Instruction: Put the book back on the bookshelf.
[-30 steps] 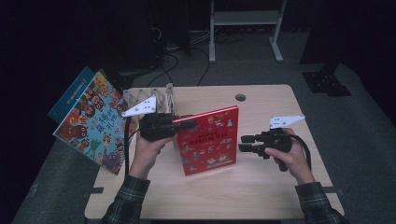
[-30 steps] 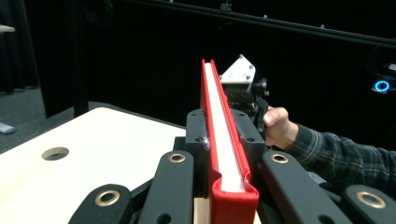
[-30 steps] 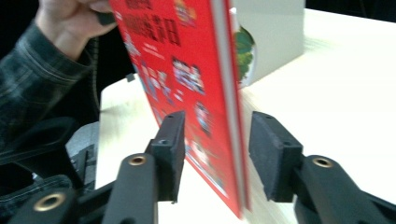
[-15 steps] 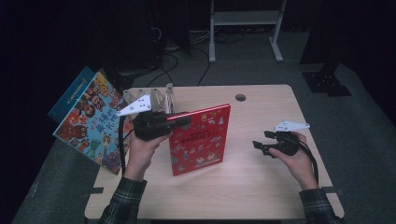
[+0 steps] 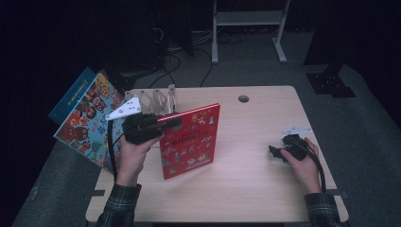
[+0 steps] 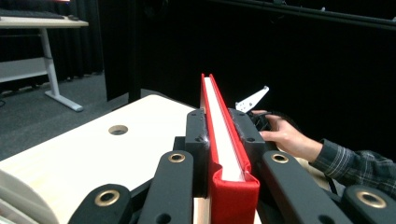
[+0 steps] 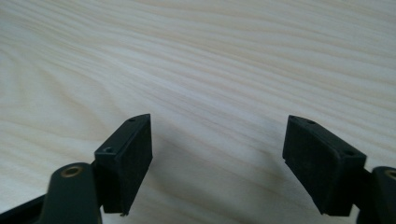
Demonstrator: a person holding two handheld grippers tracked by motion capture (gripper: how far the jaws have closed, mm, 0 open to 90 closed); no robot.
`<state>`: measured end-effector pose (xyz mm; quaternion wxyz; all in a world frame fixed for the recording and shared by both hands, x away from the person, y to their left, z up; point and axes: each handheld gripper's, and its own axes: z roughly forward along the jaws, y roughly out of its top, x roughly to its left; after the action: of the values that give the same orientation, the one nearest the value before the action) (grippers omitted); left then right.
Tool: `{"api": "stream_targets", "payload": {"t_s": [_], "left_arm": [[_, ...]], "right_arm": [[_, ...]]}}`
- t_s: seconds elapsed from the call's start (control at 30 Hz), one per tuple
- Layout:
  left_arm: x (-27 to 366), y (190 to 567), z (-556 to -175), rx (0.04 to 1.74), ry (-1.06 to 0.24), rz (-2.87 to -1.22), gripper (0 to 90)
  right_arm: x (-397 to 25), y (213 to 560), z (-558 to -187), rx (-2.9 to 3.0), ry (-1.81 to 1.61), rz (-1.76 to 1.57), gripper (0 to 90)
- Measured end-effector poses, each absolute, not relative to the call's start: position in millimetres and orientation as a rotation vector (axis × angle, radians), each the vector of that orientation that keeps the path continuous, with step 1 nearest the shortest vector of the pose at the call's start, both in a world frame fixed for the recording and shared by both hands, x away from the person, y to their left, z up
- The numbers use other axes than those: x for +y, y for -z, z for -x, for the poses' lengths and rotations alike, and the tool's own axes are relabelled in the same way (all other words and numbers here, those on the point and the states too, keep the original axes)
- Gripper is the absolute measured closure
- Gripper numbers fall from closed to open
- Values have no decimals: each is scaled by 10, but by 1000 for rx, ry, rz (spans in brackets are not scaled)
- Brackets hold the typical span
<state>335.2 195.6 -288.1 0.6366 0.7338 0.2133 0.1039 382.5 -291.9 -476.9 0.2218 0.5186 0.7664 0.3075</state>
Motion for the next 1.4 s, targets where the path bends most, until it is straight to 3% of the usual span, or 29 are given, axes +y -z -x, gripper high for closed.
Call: {"api": "stream_targets", "payload": {"t_s": [0.27, 0.93, 1.4], "left_arm": [[2174, 2813, -3266, 534, -277, -1661, 797], [2969, 2736, -3008, 635, -370, -1584, 798], [3286, 2712, -2935, 736, -490, -1534, 798]], "right_arm": [[-2963, 4867, -3858, 2080, -920, -1446, 107], [-2948, 4868, -3871, 2065, -909, -1467, 89], [-2947, 4869, -3872, 2063, -907, -1468, 88]]}}
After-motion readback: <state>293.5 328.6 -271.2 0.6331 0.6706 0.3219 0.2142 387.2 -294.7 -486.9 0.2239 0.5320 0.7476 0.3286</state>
